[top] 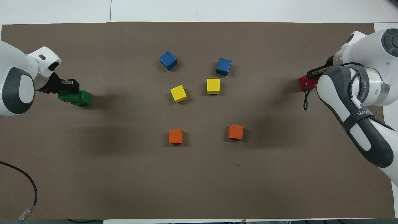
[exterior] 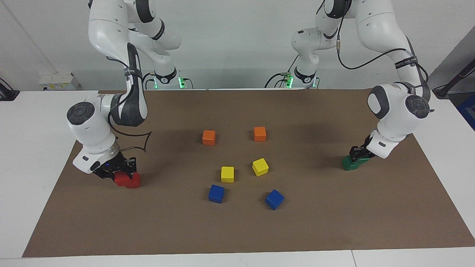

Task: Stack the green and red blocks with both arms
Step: 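Stack green on green with the left gripper while the right gripper stacks red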

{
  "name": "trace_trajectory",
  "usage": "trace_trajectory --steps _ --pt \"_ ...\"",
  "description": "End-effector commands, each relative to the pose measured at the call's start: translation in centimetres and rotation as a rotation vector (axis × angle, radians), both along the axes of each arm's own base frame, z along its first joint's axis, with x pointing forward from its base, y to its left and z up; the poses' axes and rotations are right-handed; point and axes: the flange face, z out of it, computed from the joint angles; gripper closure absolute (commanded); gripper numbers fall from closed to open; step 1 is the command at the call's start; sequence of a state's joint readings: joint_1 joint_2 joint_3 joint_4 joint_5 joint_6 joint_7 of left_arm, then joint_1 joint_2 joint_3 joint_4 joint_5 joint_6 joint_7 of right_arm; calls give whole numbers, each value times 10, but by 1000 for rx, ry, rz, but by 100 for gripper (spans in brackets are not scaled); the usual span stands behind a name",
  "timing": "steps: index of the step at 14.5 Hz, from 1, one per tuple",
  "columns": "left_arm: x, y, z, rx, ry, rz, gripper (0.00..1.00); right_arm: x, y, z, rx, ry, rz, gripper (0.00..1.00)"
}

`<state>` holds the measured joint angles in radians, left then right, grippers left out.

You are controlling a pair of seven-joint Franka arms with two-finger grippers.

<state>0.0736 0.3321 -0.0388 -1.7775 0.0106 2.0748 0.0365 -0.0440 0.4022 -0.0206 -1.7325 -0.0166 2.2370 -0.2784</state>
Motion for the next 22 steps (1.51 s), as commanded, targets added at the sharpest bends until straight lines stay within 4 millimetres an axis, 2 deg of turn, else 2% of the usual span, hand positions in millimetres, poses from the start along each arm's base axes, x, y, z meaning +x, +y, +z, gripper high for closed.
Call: trace_trajectory --steps 1,12,13,14,15,16,17,18,19,22 --pt "-7 2 1 -18 -20 0 100 -2 3 7 32 2 14 100" --pt "-12 -3 -10 -19 -28 0 100 -6 -1 3 65 -4 1 100" --pt "-12 -4 -11 -18 -31 -2 57 -6 0 4 65 -5 3 100" --pt "-13 -4 -13 -18 -34 -5 6 -6 -1 4 64 -7 1 100" --pt "-14 -3 -13 -18 -36 -5 0 -6 0 4 65 -7 3 100" --pt "-14 -2 -14 -18 -33 -5 0 -6 -1 4 66 -7 -1 81" --pt "-15 0 -14 -18 -28 -3 0 -6 0 4 65 -7 0 34" --pt "-15 2 -13 -18 -26 0 0 -6 0 4 66 -7 -1 0" --pt "-15 2 -7 -17 -31 -1 0 -6 0 4 67 -7 -4 0" --pt "-24 3 30 -13 -28 3 0 -5 0 5 65 -8 -8 0"
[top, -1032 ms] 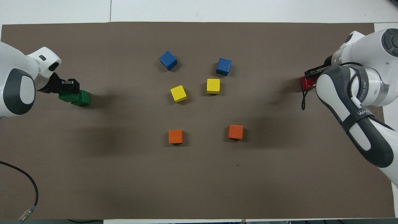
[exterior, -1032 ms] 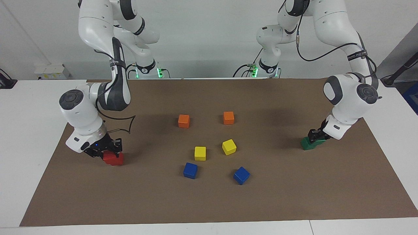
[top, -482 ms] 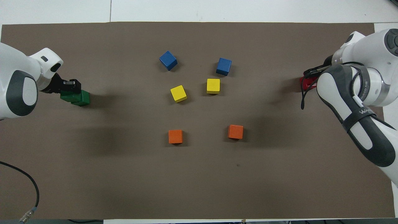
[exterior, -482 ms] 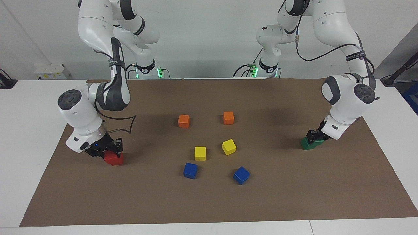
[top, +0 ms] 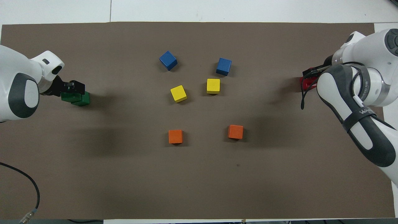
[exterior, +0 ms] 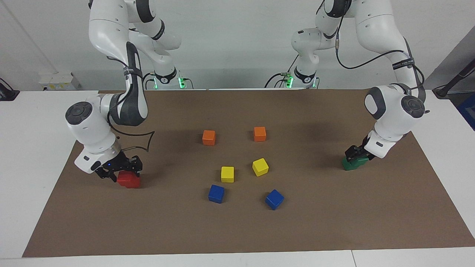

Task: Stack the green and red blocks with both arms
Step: 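Open both grippers and draw them back from the stacks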

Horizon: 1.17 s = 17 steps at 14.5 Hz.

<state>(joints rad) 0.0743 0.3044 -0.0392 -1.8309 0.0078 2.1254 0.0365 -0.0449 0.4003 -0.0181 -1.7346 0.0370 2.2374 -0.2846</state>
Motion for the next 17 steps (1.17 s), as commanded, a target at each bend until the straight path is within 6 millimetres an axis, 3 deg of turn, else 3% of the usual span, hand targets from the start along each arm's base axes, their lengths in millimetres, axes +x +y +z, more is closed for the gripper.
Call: trace_trajectory --steps 1,3,5,8,11,13,17 --pt "-19 4 49 -11 -7 4 0 -4 -1 5 19 -7 13 0" --pt "-33 4 81 -9 3 6 0 -3 3 14 21 -12 17 0" --pt "-51 2 120 -8 22 7 0 -5 7 36 24 -31 -5 0" --pt "-79 1 173 -3 16 6 0 -18 11 85 31 -4 -19 0" --pt "-91 0 199 13 29 1 0 -37 11 133 31 91 -19 0" --pt "-90 4 214 29 53 -2 0 -51 10 157 26 156 -84 0" --pt "-83 -11 228 18 54 -23 0 -76 14 199 19 240 -113 0"
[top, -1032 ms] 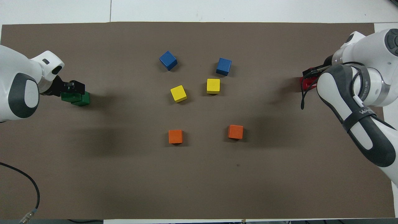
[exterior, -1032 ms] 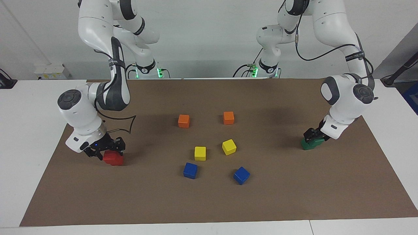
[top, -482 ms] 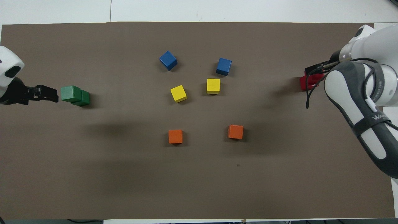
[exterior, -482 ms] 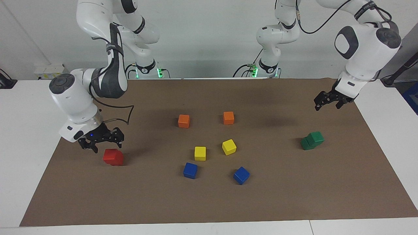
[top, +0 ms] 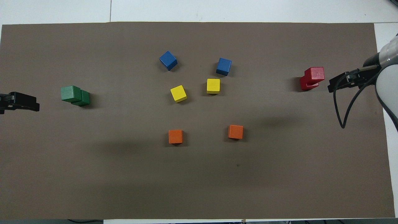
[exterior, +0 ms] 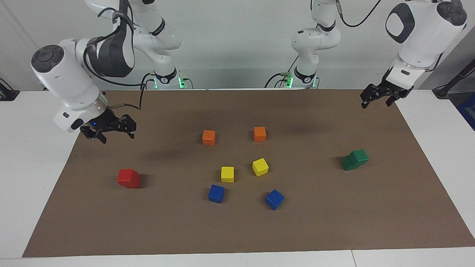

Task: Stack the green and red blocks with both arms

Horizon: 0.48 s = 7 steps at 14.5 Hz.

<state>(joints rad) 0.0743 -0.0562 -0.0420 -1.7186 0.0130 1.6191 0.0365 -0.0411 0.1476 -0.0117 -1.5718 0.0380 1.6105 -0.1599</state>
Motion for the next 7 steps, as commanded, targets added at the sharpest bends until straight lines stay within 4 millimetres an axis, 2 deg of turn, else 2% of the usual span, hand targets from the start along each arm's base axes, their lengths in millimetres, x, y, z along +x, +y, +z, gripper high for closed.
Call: trace_trajectory --steps 1,2,4,5,7 --pt "8 -12 6 -3 15 -33 0 -12 -4 24 4 40 -26 0" --pt "10 -9 3 -7 7 -27 0 -20 -3 39 7 27 -26 0" --pt "31 -24 -13 -15 47 -53 0 -33 -2 59 -3 13 -25 0" --pt "37 -23 4 -16 32 -51 0 -39 -3 68 -5 9 -26 0" --pt "31 -24 4 -15 59 -45 0 -50 2 78 -14 13 -43 0"
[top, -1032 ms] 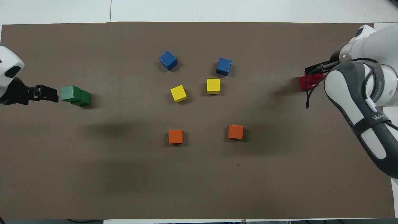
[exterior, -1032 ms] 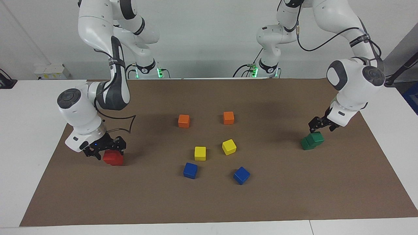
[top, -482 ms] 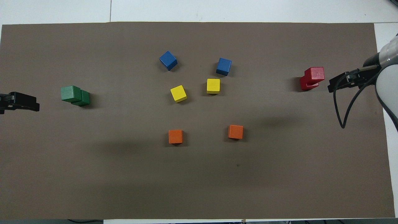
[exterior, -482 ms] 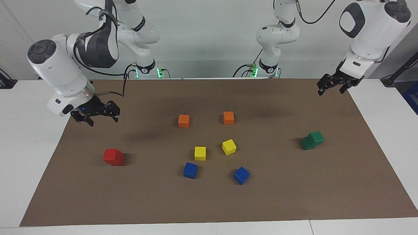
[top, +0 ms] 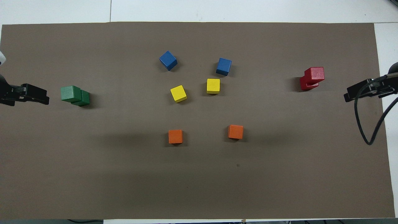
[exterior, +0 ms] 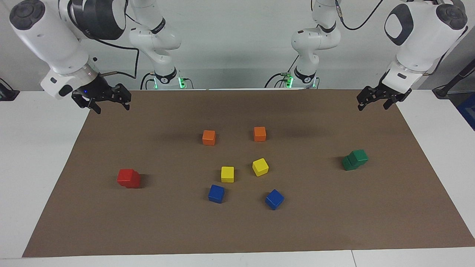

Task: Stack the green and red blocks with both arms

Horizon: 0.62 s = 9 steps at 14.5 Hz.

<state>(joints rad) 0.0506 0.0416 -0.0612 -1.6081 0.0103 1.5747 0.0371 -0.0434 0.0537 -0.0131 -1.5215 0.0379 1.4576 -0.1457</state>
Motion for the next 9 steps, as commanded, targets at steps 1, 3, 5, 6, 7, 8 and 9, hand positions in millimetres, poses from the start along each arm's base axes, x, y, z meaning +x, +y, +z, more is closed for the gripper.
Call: trace_trajectory --steps 1,3,5,6,7,8,9 --pt "-5 -2 9 -4 32 11 0 -17 15 17 -25 -1 -48 0" --pt "-16 -4 6 -2 46 11 0 -22 20 24 -51 -11 -84 0" --pt "-21 -4 8 -2 66 1 0 -24 19 25 -49 -9 -82 0" --pt "-30 -4 8 0 98 3 0 -25 18 25 -48 -12 -84 0" --pt "-32 -4 3 0 106 3 0 -25 18 26 -47 -15 -83 0" --pt "-29 -4 2 0 92 6 0 -25 15 25 -47 -15 -89 0" --pt "-26 -5 4 0 68 9 0 -25 11 24 -47 -15 -96 0"
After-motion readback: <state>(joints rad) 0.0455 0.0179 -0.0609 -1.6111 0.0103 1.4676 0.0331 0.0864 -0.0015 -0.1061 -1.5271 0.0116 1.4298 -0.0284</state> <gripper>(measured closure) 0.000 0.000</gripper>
